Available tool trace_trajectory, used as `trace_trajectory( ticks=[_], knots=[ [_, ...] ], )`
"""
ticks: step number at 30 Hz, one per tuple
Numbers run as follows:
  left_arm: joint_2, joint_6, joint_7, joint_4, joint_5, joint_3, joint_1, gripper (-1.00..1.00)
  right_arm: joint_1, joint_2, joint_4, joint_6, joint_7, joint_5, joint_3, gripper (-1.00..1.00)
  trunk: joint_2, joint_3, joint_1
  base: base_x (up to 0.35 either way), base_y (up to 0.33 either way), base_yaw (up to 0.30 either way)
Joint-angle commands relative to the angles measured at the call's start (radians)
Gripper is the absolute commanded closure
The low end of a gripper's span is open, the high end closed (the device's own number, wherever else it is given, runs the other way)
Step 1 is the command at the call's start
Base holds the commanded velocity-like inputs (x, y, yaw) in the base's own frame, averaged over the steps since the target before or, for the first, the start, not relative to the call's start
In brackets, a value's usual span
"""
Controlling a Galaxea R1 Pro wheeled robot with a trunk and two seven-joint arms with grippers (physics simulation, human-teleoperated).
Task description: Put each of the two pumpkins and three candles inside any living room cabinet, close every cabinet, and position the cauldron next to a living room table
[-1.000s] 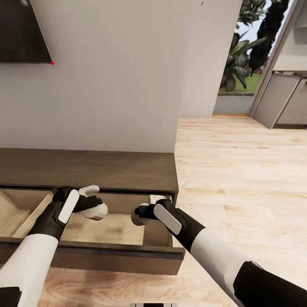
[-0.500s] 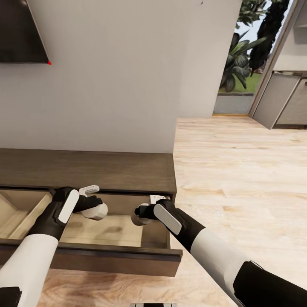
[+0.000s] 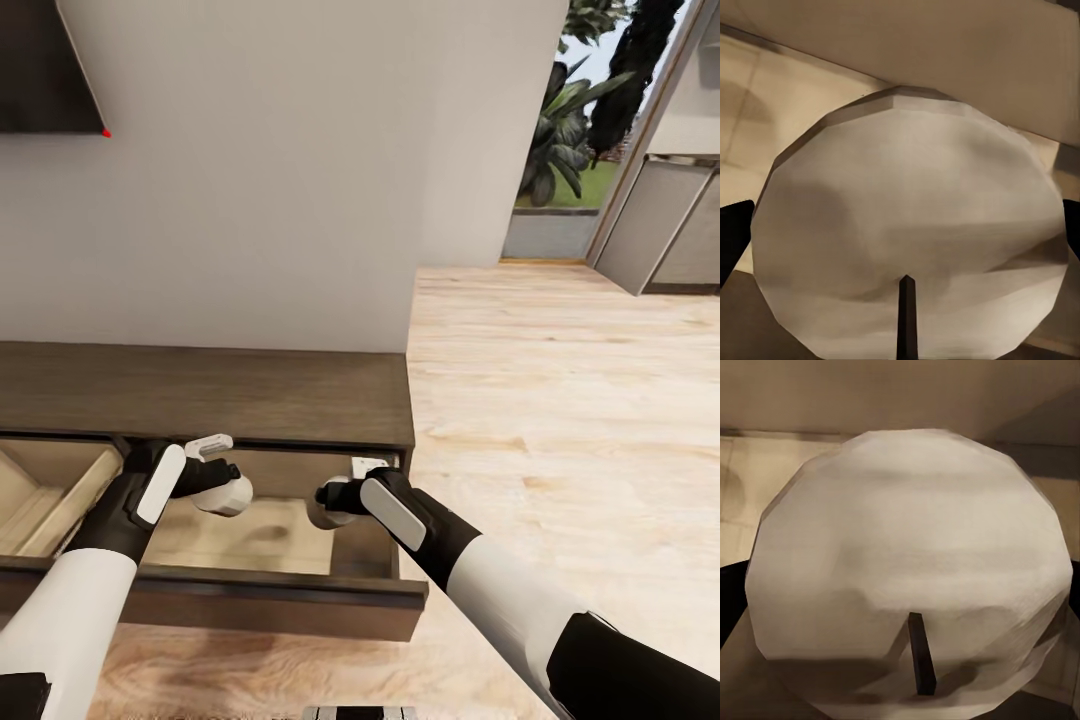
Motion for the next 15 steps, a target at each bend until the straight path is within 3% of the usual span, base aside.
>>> trace_trajectory(
  ticks=[1, 11, 15],
  knots=[
    [0.0, 0.003, 0.006, -0.001, 0.01, 0.0, 0.0, 1.0, -0.001, 0.0, -0.001, -0.003, -0.011, -0.012, 0.003, 1.0, -0.001, -0.005, 0.0, 0.0, 0.0, 0.0],
    [0.0, 0.003, 0.006, -0.001, 0.01, 0.0, 0.0, 1.0, -0.001, 0.0, -0.001, -0.031, -0.011, -0.014, 0.012, 1.0, -0.003, -0.043, 0.005, 0.0, 0.0, 0.0],
    [0.0, 0.003, 0.006, -0.001, 0.01, 0.0, 0.0, 1.0, -0.001, 0.0, -0.002, -0.037, -0.011, -0.013, 0.043, 1.0, -0.004, -0.059, 0.006, 0.0, 0.0, 0.0]
  ],
)
